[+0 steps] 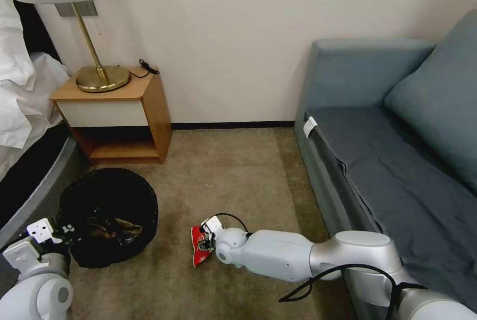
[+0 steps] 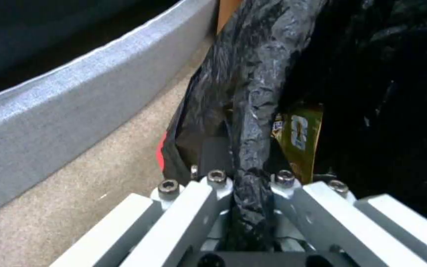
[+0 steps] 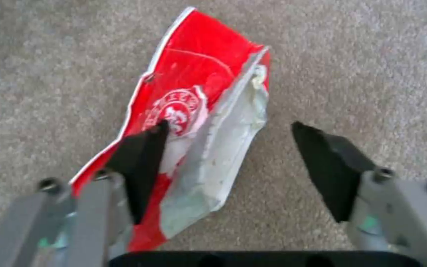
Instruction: Pick up the trash bin, then pick up the garbage on the floor and place it into the trash bin.
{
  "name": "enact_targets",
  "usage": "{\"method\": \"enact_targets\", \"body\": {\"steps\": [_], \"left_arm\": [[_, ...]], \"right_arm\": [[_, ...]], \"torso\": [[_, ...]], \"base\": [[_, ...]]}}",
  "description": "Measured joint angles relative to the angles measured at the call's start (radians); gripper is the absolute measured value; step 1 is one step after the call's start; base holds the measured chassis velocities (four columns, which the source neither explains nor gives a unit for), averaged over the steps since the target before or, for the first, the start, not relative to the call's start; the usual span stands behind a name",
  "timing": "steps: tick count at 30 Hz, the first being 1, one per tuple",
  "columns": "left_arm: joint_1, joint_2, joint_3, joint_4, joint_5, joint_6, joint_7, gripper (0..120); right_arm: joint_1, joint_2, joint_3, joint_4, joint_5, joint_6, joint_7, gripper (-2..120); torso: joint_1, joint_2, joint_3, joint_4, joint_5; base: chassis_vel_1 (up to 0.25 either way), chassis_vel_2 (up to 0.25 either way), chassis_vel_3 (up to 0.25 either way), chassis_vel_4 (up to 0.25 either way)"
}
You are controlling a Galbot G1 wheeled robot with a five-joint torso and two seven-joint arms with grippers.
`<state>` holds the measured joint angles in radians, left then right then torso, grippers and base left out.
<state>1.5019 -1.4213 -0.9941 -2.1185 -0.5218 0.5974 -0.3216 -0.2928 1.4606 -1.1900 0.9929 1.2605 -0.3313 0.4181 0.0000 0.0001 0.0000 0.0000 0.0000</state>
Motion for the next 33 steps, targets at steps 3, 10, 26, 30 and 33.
{"method": "enact_targets", "body": {"steps": [3,10,26,30,33], "left_arm": [[-0.001,0.0,0.001,-0.001,0.001,0.002,0.0,2],[-0.002,0.0,0.001,-0.001,0.002,0.002,-0.001,2],[-0.008,-0.003,0.008,0.01,0.007,0.002,-0.001,2],[-0.008,-0.003,0.008,0.009,0.007,0.003,-0.001,2],[-0.007,-0.002,0.008,0.008,0.007,0.004,-0.001,2]], "right_arm": [[0.0,-0.004,-0.003,0.01,-0.003,0.001,0.0,51],[0.0,-0.012,-0.008,0.022,-0.012,0.009,0.0,29],[0.012,-0.064,-0.015,0.105,-0.034,0.03,-0.01,0],[0.022,-0.08,-0.009,0.137,-0.04,0.037,0.001,0],[0.04,-0.109,0.006,0.182,-0.047,0.037,0.012,0]], "torso": [[0.0,0.0,0.0,0.0,0.0],[0.0,0.0,0.0,0.0001,0.0],[0.0,0.0,0.0,0.0,0.0],[0.0,0.0,0.0,0.0,0.0],[0.0,0.0,0.0,0.0001,0.0001]], "base": [[0.0,0.0,0.0,0.0],[0.0,0.0,0.0,0.0],[0.0,0.0,0.0,0.0],[0.0,0.0,0.0,0.0],[0.0,0.0,0.0,0.0]]}}
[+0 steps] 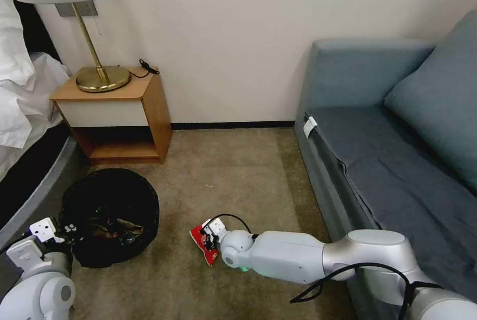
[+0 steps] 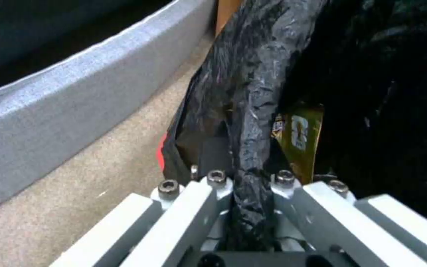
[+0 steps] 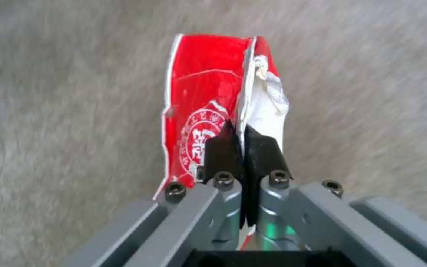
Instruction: Pick up the trash bin, then pick up the garbage on the floor and place it into the trash bin.
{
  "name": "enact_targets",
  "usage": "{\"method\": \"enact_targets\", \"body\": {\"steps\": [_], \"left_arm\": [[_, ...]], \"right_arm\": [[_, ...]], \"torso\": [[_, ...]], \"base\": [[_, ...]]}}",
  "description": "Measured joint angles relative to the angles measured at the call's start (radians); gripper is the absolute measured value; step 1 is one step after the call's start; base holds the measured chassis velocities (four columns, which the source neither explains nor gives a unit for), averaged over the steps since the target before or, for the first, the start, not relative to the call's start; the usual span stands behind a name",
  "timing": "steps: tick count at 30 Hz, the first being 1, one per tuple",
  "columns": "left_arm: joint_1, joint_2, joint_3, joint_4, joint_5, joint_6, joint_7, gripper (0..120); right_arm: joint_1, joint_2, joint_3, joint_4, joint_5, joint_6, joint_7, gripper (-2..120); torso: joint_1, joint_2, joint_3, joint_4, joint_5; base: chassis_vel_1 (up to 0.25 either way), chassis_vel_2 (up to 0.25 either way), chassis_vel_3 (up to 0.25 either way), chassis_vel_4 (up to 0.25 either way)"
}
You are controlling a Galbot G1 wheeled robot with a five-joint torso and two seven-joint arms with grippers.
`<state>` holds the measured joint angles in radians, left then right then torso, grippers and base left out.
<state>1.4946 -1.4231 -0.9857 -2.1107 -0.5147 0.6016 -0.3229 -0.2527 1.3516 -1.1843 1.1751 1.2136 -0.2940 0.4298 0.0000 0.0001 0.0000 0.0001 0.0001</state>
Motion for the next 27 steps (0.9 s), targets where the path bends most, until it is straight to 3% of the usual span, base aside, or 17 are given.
{"method": "enact_targets", "body": {"steps": [9,16,24,27], "left_arm": [[-0.015,0.004,0.01,0.004,-0.002,0.01,-0.001,2],[-0.017,0.008,0.024,0.01,-0.003,0.012,-0.001,2],[-0.031,0.004,0.046,0.002,0.0,0.02,-0.002,2],[-0.033,0.003,0.059,-0.006,0.0,0.023,-0.011,2]], "right_arm": [[0.057,-0.176,0.17,0.15,-0.12,-0.001,0.03,0],[0.121,-0.244,0.324,0.264,-0.133,0.01,0.038,0],[0.195,-0.161,0.371,0.499,-0.024,0.001,0.1,0],[0.203,-0.095,0.301,0.595,0.02,-0.003,0.139,0]], "torso": [[0.0,0.0,0.0,-0.0002,0.0002],[0.0,0.0,0.0,-0.0004,0.0001],[0.0,0.0,0.0,0.0002,-0.0001],[0.0,0.0,0.0,0.0003,-0.0003]], "base": [[0.0,0.0,0.0,0.0],[0.0,0.0,0.0,0.0],[0.0,0.0,0.0,0.0],[0.0,0.0,0.0,0.0]]}}
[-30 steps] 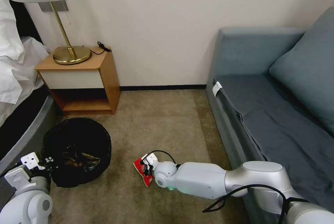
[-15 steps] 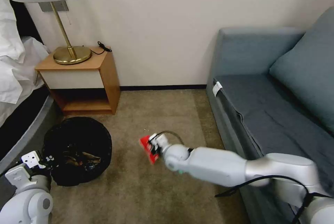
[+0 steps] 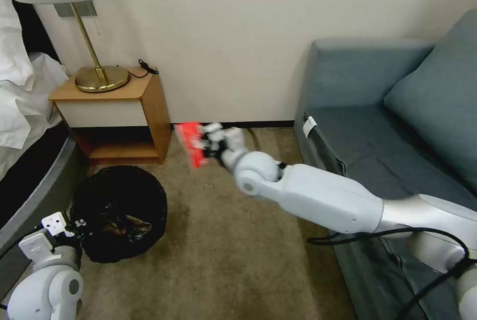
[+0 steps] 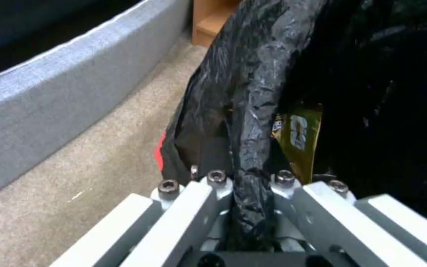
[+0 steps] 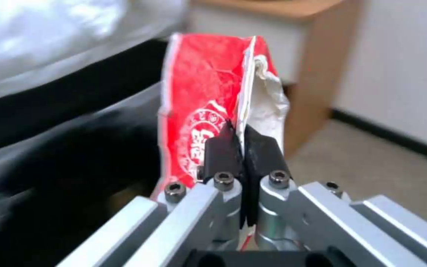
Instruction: Pick up the trash bin, then pick up the garbage on the floor and place it into the trash bin.
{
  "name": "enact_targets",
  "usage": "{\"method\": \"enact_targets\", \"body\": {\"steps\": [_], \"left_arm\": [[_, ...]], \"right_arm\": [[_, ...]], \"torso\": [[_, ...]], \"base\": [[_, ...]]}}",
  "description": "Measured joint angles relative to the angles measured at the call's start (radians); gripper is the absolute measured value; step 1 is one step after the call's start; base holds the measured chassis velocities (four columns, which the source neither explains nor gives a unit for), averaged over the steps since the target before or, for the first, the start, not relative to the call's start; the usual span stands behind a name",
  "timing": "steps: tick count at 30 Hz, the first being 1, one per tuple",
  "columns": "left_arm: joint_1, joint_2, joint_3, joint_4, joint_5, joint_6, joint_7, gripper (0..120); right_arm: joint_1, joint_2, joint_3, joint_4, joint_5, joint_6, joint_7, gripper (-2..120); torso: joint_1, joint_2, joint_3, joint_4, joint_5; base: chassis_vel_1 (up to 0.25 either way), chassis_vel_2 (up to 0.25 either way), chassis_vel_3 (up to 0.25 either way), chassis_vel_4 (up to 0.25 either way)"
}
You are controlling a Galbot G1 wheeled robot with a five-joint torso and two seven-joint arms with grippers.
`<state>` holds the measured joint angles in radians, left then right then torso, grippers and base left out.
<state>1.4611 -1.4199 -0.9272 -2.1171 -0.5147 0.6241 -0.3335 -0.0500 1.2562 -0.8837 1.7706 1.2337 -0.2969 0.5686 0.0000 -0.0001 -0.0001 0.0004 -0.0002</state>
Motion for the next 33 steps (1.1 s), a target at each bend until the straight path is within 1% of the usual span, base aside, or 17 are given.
{"method": "enact_targets", "body": {"steps": [3,5,7,9,11,13,15,19,21,22,24,25,28,29,31,32,33], "left_arm": [[-0.001,-0.001,0.005,-0.004,-0.002,0.002,-0.001,2],[-0.002,-0.004,0.011,-0.009,-0.002,0.005,-0.004,2],[-0.003,-0.004,0.012,-0.01,-0.002,0.006,-0.005,2],[-0.003,-0.006,0.016,-0.011,0.0,0.007,-0.005,2],[-0.004,-0.014,0.023,-0.019,0.002,0.008,-0.005,2],[-0.004,-0.016,0.024,-0.021,0.002,0.008,-0.005,2],[-0.002,-0.021,0.032,-0.029,0.005,0.009,-0.005,2],[0.001,-0.027,0.035,-0.034,0.009,0.009,-0.005,2],[0.006,-0.028,0.036,-0.037,0.011,0.01,-0.005,2],[0.006,-0.028,0.036,-0.037,0.011,0.01,-0.005,2],[0.007,-0.028,0.036,-0.037,0.012,0.01,-0.005,2],[0.007,-0.028,0.036,-0.037,0.012,0.01,-0.005,2],[0.006,-0.029,0.037,-0.038,0.012,0.01,-0.005,2],[0.006,-0.029,0.037,-0.038,0.012,0.01,-0.005,2],[0.006,-0.031,0.037,-0.037,0.012,0.01,-0.005,2],[0.006,-0.031,0.037,-0.037,0.012,0.01,-0.005,2],[0.006,-0.031,0.038,-0.033,0.01,0.01,-0.005,2]], "right_arm": [[0.0,0.023,-0.041,0.009,0.001,0.002,0.011,0],[-0.004,0.055,-0.111,0.004,-0.001,0.009,0.021,0],[-0.005,0.06,-0.123,0.001,-0.003,0.01,0.022,0],[-0.009,0.074,-0.152,-0.014,-0.014,0.013,0.025,0],[-0.014,0.102,-0.198,-0.059,-0.044,0.018,0.03,0],[-0.014,0.107,-0.204,-0.068,-0.049,0.019,0.031,0],[-0.018,0.129,-0.23,-0.102,-0.067,0.022,0.036,0],[-0.025,0.15,-0.241,-0.112,-0.08,0.025,0.043,0],[-0.029,0.151,-0.231,-0.1,-0.092,0.026,0.043,13],[-0.029,0.151,-0.231,-0.1,-0.092,0.026,0.043,13],[-0.029,0.146,-0.222,-0.085,-0.092,0.027,0.043,21],[-0.029,0.146,-0.222,-0.085,-0.092,0.027,0.043,21],[-0.029,0.14,-0.213,-0.067,-0.092,0.027,0.047,36],[-0.029,0.14,-0.213,-0.067,-0.092,0.027,0.047,36],[-0.029,0.135,-0.198,-0.049,-0.092,0.027,0.062,48],[-0.029,0.135,-0.198,-0.049,-0.092,0.027,0.062,48],[-0.029,0.13,-0.181,-0.038,-0.095,0.027,0.065,53]], "torso": [[0.0,0.0,0.0,-0.0001,0.0],[0.0,0.0,0.0,-0.0002,0.0],[0.0,0.0,0.0,-0.0002,0.0],[0.0,0.0,0.0,-0.0003,0.0],[0.0,0.0,0.0,-0.0002,0.0001],[0.0,0.0,0.0,-0.0003,0.0],[0.0,0.0,0.0,-0.0004,0.0001],[0.0,0.0,0.0,-0.0003,0.0001],[0.0,0.0,0.0,-0.0004,0.0001],[0.0,0.0,0.0,-0.0004,0.0001],[0.0,0.0,0.0,-0.0004,0.0002],[0.0,0.0,0.0,-0.0004,0.0002],[0.0,0.0,0.0,-0.0004,0.0002],[0.0,0.0,0.0,-0.0004,0.0002],[0.0,0.0,0.0,-0.0004,0.0002],[0.0,0.0,0.0,-0.0004,0.0002],[0.0,0.0,0.0,-0.0003,0.0003]], "base": [[0.0,0.0,0.0,0.0],[0.0,0.0,0.0,0.0],[0.0,0.0,0.0,0.0],[0.0,0.0,0.0,0.0],[0.0,0.0,0.0,0.0],[0.0,0.0,0.0,0.0],[0.0,0.0,0.0,0.0],[0.0,0.0,0.0,0.0],[0.0,0.0,0.0,0.0],[0.0,0.0,0.0,0.0],[0.0,0.0,0.0,0.0],[0.0,0.0,0.0,0.0],[0.0,0.0,0.0,0.0],[0.0,0.0,0.0,0.0],[0.0,0.0,0.0,0.0],[0.0,0.0,0.0,0.0],[0.0,0.0,0.0,0.0]]}}
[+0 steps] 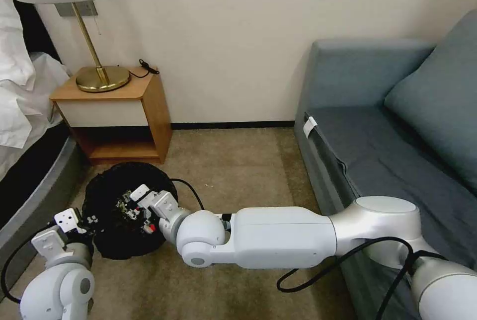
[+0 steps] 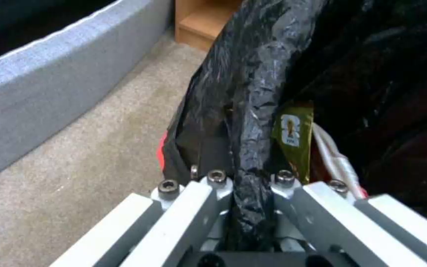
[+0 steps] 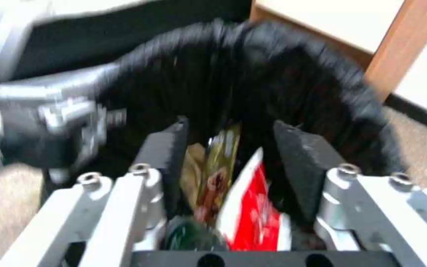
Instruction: Pick up the trash bin, then pick up the garbage on the floor and place it into the trash bin.
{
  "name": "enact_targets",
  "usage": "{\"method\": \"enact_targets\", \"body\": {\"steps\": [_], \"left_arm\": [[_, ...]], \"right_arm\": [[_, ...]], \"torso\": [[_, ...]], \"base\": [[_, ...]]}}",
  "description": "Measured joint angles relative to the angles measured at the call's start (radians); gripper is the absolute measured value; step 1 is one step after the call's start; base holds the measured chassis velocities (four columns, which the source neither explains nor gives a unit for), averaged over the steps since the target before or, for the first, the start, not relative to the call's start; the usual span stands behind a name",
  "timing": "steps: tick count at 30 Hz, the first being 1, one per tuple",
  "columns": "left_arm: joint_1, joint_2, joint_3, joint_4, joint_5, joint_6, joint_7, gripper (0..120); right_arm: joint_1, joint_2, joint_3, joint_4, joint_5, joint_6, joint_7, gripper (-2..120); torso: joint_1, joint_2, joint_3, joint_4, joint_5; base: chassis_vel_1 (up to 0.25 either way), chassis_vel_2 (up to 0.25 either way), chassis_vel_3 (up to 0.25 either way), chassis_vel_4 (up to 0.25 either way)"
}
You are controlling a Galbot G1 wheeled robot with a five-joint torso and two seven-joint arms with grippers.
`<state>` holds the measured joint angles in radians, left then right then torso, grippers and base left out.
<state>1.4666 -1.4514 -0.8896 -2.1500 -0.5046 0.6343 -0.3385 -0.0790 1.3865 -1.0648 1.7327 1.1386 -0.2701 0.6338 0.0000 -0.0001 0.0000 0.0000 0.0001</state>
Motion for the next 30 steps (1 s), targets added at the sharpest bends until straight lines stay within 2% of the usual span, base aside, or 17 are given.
{"method": "enact_targets", "body": {"steps": [3,6,8,10,13,15,17,30], "left_arm": [[-0.003,0.0,0.006,0.018,-0.043,0.0,-0.011,2],[-0.005,-0.001,0.011,0.03,-0.086,-0.001,-0.024,2],[-0.005,-0.005,0.027,0.046,-0.192,0.007,-0.072,2],[-0.004,-0.006,0.03,0.049,-0.214,0.011,-0.084,2],[-0.004,-0.006,0.038,0.068,-0.314,0.038,-0.148,2],[-0.005,-0.005,0.038,0.071,-0.329,0.042,-0.157,2],[-0.01,0.0,0.039,0.092,-0.386,0.06,-0.188,2],[-0.031,0.007,0.033,0.177,-0.398,0.082,-0.213,2]], "right_arm": [[0.0,-0.016,0.062,0.034,-0.011,0.0,0.012,66],[0.0,-0.03,0.104,0.059,-0.022,-0.001,0.016,73],[-0.002,-0.066,0.17,0.11,-0.03,-0.007,0.023,84],[-0.002,-0.074,0.18,0.12,-0.03,-0.009,0.025,86],[-0.017,-0.127,0.222,0.168,-0.039,-0.014,0.034,99],[-0.021,-0.134,0.226,0.173,-0.042,-0.014,0.035,99],[-0.041,-0.162,0.244,0.188,-0.059,-0.015,0.037,100],[-0.075,-0.209,0.261,0.198,-0.083,-0.009,0.036,100]], "torso": [[0.0,0.0,0.0,0.0,-0.0001],[0.0,0.0,0.0,0.0001,0.0],[0.0,0.0,0.0,-0.0002,-0.0001],[0.0,0.0,0.0,-0.0001,0.0],[0.0,0.0,0.0,-0.0002,0.0001],[0.0,0.0,0.0,-0.0001,0.0001],[0.0,0.0,0.0,-0.0002,0.0001],[0.0,0.0,0.0,0.0001,0.0003]], "base": [[0.0,0.0,0.0,0.0],[0.0,0.0,0.0,0.0],[0.0,0.0,0.0,0.0],[0.0,0.0,0.0,0.0],[0.0,0.0,0.0,0.0],[0.0,0.0,0.0,0.0],[0.0,0.0,0.0,0.0],[0.0,0.0,0.0,0.0]]}}
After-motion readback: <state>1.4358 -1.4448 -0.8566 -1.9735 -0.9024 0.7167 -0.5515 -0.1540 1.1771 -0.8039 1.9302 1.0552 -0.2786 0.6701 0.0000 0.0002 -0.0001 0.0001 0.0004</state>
